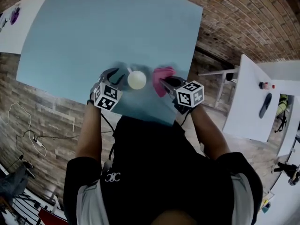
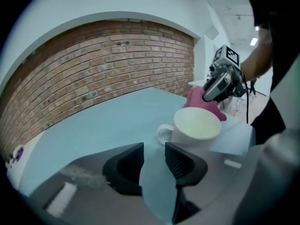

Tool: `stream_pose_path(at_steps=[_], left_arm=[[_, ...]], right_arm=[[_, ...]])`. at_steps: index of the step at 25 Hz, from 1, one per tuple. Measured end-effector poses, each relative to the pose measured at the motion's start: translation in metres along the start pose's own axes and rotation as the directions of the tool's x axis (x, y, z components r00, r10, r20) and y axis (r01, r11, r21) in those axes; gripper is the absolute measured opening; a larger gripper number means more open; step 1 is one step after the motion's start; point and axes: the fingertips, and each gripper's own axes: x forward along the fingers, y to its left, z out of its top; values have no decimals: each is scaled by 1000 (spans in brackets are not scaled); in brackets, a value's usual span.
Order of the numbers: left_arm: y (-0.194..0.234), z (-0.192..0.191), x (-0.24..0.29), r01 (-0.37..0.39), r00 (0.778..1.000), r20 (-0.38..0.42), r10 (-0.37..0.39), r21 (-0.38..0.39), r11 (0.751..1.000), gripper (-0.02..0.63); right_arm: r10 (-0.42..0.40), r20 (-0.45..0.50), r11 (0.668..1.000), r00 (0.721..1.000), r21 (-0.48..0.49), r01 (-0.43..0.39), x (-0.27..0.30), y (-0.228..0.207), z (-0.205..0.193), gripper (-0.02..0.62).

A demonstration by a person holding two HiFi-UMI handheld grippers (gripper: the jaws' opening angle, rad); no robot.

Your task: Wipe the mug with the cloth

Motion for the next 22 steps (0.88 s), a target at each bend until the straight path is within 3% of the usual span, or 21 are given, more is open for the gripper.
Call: stream_pose_path(at_steps=[4, 9, 17, 22], left_arm=[[-9, 3, 27, 129, 992, -1, -130, 122, 984, 156], [-11, 9, 40, 198, 978, 20, -206, 203, 959, 161], [-21, 17, 38, 192, 973, 70, -218, 266, 945, 83], [-24, 16, 38, 194, 972, 76, -221, 261, 945, 60]], right_arm=[[0, -45, 1000, 999, 16, 1, 13, -1, 3, 38], [21, -79, 1000, 997, 11, -21, 30, -1, 15, 38], [130, -201, 989, 971, -50, -143, 64, 3, 33, 38], [207, -324, 956, 923, -135, -262, 84, 16, 40, 38]])
